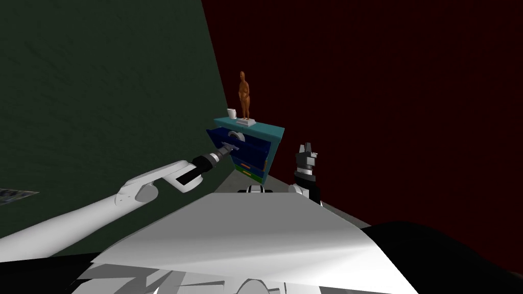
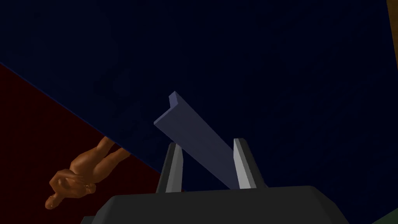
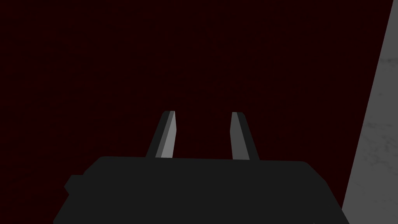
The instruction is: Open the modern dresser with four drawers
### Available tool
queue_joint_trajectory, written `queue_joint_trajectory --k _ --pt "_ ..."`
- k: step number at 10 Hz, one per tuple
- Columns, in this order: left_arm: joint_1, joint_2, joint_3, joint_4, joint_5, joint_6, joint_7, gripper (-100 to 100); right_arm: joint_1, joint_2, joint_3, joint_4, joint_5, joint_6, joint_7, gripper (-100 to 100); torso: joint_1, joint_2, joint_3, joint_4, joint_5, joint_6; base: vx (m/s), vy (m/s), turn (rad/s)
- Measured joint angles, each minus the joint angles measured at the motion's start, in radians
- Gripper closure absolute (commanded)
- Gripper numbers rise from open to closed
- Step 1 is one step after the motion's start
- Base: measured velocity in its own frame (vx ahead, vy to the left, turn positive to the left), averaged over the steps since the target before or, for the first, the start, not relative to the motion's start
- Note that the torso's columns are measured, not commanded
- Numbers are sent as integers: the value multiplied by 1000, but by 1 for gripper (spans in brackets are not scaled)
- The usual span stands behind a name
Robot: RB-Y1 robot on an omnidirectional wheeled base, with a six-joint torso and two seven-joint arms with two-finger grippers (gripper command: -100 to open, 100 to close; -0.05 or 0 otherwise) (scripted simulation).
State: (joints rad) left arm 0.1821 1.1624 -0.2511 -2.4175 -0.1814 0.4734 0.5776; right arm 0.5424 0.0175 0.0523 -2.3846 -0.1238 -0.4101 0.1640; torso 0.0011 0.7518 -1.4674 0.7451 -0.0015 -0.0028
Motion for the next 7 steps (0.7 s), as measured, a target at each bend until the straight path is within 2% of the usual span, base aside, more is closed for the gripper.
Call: queue_joint_trajectory --k 1,5,7 --pt "2 6 -5 -8 -4 3 5 -100 0 0 0 0 0 0 0 0 -2 -3 -2 1 -1 1 -46 44 66" --pt "-9 97 12 -84 17 56 77 -100 0 0 0 0 0 0 0 0 -4 -21 -14 -7 0 6 49 -2 52" --pt "-15 150 38 -127 33 83 115 -100 0 0 0 0 0 0 0 0 -1 -15 -9 -7 1 3 48 8 36"
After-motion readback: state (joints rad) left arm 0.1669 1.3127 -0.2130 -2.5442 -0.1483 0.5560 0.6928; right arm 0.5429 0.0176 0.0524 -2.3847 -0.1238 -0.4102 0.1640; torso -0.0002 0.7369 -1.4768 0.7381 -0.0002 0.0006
